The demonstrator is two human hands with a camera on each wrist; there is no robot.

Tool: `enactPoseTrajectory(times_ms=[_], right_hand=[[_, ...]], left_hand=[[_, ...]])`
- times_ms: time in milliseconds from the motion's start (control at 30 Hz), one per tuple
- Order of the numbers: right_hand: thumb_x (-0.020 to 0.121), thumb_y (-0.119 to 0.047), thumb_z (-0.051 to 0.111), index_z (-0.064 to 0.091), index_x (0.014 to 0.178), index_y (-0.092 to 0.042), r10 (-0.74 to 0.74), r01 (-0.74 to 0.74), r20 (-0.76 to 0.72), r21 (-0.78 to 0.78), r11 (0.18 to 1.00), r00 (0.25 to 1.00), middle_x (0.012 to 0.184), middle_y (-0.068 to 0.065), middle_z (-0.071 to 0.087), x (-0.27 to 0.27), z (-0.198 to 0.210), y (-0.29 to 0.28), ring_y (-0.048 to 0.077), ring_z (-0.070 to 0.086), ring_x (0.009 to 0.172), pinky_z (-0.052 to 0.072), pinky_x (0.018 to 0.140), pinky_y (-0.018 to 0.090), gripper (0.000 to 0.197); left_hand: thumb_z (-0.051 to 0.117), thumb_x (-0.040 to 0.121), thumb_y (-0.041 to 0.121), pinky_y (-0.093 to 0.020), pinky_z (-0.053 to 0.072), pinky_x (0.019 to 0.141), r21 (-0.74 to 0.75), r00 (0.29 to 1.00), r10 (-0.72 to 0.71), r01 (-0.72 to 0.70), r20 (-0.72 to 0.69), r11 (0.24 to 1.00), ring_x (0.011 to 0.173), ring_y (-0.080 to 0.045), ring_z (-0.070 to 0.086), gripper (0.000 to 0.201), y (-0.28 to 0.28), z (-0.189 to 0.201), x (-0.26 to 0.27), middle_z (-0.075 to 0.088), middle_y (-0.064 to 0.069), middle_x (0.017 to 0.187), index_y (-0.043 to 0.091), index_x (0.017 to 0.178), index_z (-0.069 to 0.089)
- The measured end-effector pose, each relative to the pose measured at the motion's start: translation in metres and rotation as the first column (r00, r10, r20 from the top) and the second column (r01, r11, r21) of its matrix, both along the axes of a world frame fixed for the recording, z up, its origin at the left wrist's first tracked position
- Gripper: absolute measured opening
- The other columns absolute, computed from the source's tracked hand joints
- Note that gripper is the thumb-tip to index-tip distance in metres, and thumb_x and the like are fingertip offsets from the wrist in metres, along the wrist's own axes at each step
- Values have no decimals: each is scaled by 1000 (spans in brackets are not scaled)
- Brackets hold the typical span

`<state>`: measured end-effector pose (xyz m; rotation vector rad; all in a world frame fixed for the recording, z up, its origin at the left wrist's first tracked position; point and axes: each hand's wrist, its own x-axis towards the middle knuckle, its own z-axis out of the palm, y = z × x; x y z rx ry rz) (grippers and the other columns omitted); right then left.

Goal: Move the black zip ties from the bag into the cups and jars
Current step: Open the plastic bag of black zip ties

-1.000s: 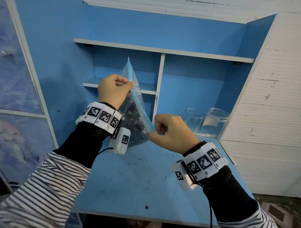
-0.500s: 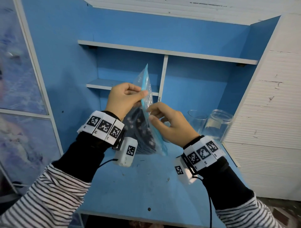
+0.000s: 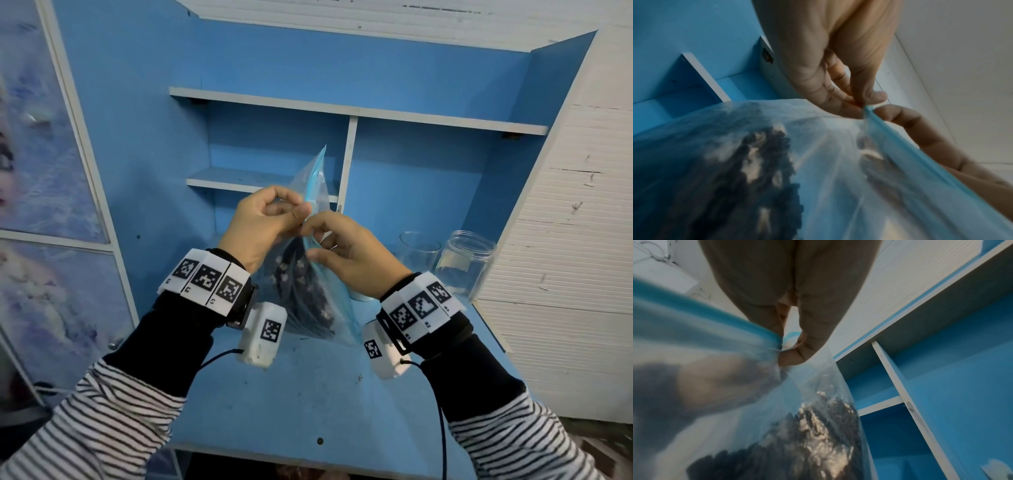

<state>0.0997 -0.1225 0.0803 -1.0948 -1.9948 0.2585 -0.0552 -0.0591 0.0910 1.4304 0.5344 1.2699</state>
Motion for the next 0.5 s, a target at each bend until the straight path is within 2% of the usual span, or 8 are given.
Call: enactPoseTrajectory(times_ms=[67, 100, 200, 267, 300, 367, 433, 500], right_hand=[[90, -4, 57, 55, 103, -25, -11, 11, -18, -10, 1000, 1000, 101, 15, 52, 2, 1, 2, 30, 50, 72, 50, 74, 40, 25], [90, 0, 54, 55, 104, -24, -27, 26, -22, -6, 1000, 999, 104, 11, 53, 5, 1, 2, 29, 51, 71, 50, 73, 37, 28], [86, 12, 44, 60, 110, -18, -100, 100, 3, 46, 994, 995, 108, -4, 55, 12, 2, 2, 4, 50, 73, 37, 73, 14, 41], [86, 15, 40, 61, 119, -14, -142, 143, -29, 39, 989, 990, 106, -15, 55, 16, 3, 0, -11, 50, 73, 35, 72, 5, 49], [87, 15, 38, 60, 122, -13, -157, 159, -56, 29, 987, 986, 105, -17, 58, 18, 4, 1, -10, 49, 65, 36, 68, 4, 50], [88, 15, 36, 59, 123, -10, -174, 177, -110, 21, 984, 979, 109, -9, 66, 23, 4, 4, 2, 39, 47, 35, 55, 8, 49], [88, 16, 33, 60, 119, -9, -210, 213, -156, 4, 977, 965, 106, -3, 67, 27, 5, 8, 5, 33, 42, 33, 49, 11, 48], [88, 17, 30, 60, 116, -7, -255, 253, -194, -36, 967, 947, 98, -1, 65, 29, 6, 9, 3, 36, 42, 31, 47, 9, 48]], left_hand=[[72, 68, 16, -23, 56, 67, 5, 1000, -4, 4, 23, 1000, 64, -14, 64, 22, 1, -2, -6, 67, -1, 69, 12, 85, 59], [72, 69, 17, -24, 56, 67, 5, 999, -2, 2, 32, 1000, 64, -14, 63, 21, 3, -2, -8, 67, 0, 68, 13, 85, 59], [73, 73, 18, -32, 50, 70, 29, 999, 41, -41, -1, 999, 71, -21, 58, 22, 8, -3, -17, 66, -1, 71, 21, 88, 58], [74, 80, 14, -38, 46, 76, 70, 996, 81, -78, -44, 995, 79, -26, 53, 21, 12, -2, -25, 63, -5, 78, 28, 87, 61], [72, 83, 12, -39, 45, 77, 88, 994, 92, -86, -60, 992, 81, -26, 53, 22, 14, -1, -29, 62, -6, 80, 32, 84, 63], [65, 88, 6, -34, 47, 77, 131, 989, 119, -107, -92, 986, 79, -19, 56, 31, 18, 0, -39, 62, -2, 81, 35, 77, 67], [60, 91, 2, -25, 52, 77, 171, 975, 159, -132, -157, 976, 79, -8, 61, 38, 20, 1, -48, 66, 4, 83, 34, 76, 71], [57, 93, 1, -26, 52, 82, 196, 949, 209, -165, -236, 967, 84, -3, 65, 35, 23, 2, -56, 70, 6, 88, 32, 84, 71]])
